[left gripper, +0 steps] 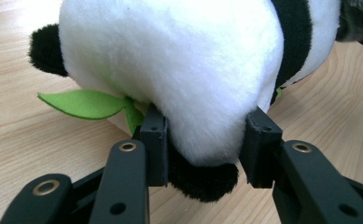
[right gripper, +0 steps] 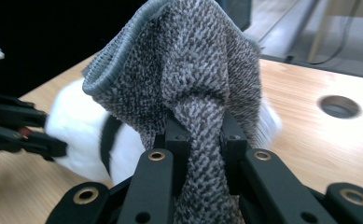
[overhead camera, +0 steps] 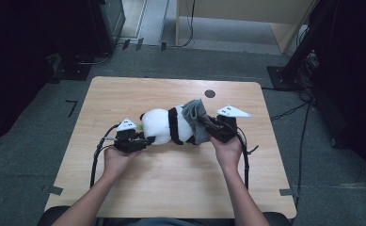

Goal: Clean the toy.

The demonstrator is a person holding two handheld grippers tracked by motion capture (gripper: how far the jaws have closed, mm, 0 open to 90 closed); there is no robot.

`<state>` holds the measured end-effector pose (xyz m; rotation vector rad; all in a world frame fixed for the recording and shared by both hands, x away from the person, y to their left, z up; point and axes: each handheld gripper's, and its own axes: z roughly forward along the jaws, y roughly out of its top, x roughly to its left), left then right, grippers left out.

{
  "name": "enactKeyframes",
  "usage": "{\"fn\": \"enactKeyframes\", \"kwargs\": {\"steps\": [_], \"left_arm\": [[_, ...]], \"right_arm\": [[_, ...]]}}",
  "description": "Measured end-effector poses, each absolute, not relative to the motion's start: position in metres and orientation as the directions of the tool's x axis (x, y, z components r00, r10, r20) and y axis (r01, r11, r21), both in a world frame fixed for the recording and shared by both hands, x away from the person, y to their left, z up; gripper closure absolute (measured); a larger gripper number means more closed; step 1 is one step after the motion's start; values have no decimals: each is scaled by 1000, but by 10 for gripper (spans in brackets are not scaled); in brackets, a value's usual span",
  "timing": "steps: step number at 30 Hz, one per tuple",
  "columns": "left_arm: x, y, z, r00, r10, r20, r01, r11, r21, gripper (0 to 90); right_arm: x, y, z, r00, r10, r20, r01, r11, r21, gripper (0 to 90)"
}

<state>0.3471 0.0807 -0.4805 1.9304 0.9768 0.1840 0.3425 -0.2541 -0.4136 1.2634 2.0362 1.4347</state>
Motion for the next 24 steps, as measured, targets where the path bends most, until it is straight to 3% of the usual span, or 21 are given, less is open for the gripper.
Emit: {"fn": "enactKeyframes", "kwargs": {"steps": [3, 8, 16, 24], "left_arm": [[346, 82, -484, 674, 694, -252, 550, -244, 799, 529], [343, 85, -482, 698, 685, -208, 528, -297, 796, 357], [350, 115, -458, 744, 631, -221, 484, -280, 829, 355], [382, 114, -435, 826, 546, -140, 387, -370, 845, 356]], "right_arm": [[351, -245, -414, -543, 821, 176, 484, 134, 865, 795], [355, -252, -418, -538, 816, 211, 530, 132, 838, 795], [357, -255, -418, -556, 805, 206, 528, 152, 835, 794], [360, -256, -419, -571, 795, 204, 540, 176, 823, 792]]}}
